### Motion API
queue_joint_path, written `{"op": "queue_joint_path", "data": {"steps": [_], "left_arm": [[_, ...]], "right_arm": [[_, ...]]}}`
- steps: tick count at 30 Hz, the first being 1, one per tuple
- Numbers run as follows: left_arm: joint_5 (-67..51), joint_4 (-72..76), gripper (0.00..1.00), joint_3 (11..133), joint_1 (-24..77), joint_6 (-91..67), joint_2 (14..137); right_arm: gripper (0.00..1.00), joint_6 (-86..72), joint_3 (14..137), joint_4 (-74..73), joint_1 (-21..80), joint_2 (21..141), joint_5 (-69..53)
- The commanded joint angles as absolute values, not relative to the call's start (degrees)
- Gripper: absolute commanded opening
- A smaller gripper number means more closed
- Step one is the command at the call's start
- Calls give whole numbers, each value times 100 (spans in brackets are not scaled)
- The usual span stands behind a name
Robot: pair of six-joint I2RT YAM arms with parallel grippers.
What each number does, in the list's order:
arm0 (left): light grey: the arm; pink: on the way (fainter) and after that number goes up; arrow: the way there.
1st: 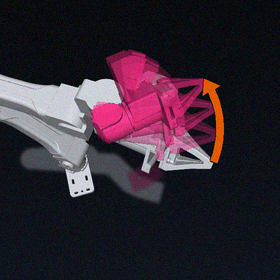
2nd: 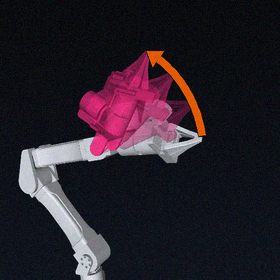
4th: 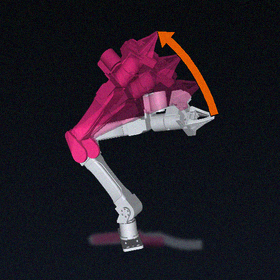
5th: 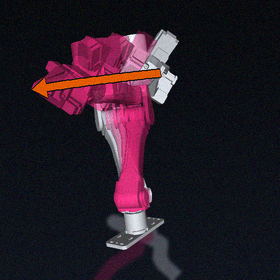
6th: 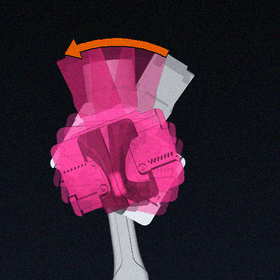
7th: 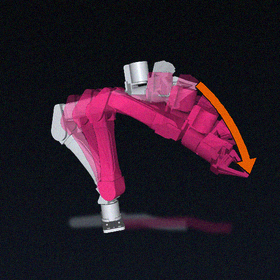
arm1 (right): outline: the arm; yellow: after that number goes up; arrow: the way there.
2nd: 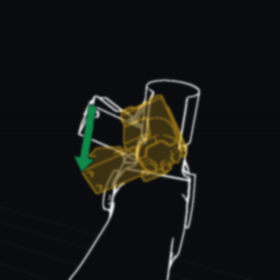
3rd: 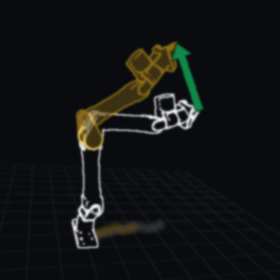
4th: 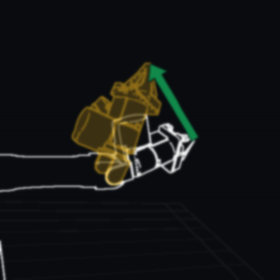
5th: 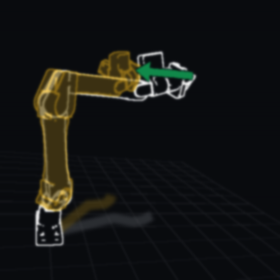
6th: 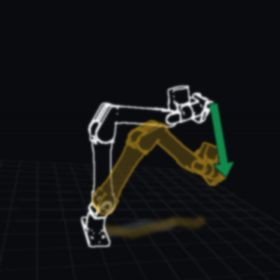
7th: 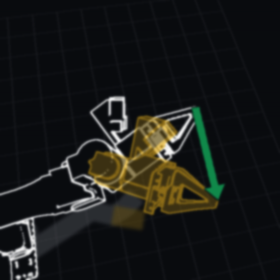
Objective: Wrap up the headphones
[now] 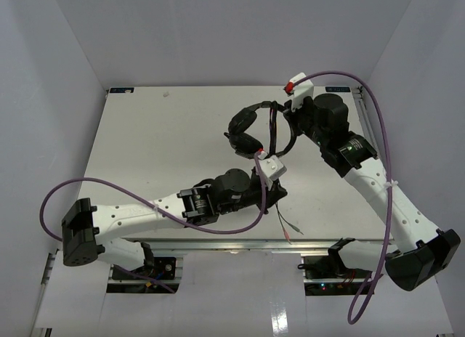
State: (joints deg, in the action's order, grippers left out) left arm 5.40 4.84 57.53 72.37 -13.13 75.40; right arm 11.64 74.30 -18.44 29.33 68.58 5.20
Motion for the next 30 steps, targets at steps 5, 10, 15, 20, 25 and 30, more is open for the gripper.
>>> {"op": "queue_joint_path", "data": {"steps": [5,10,15,20,25,30], "left_arm": [[524,-964,0,7317,7418,-567,8102],[1005,-1245,0,7838,7323,-32,8093],[1412,-1493,0,8184,7282,488,8027],[1799,-1628,0,8297,7224,793,7876],[1435,-1644,0,8289,7115,687,7807],[807,-1721,0,8284,6984,247,7854]], "right_arm": [[8,2099,7296,-716,3312,7000,1941],[8,2313,7077,-747,3433,6982,2083],[8,2382,6946,-777,3510,6952,2079],[8,2395,6850,-810,3555,6936,2031],[8,2475,6772,-817,3652,7001,2113],[8,2574,6729,-740,3704,7001,2252]]}}
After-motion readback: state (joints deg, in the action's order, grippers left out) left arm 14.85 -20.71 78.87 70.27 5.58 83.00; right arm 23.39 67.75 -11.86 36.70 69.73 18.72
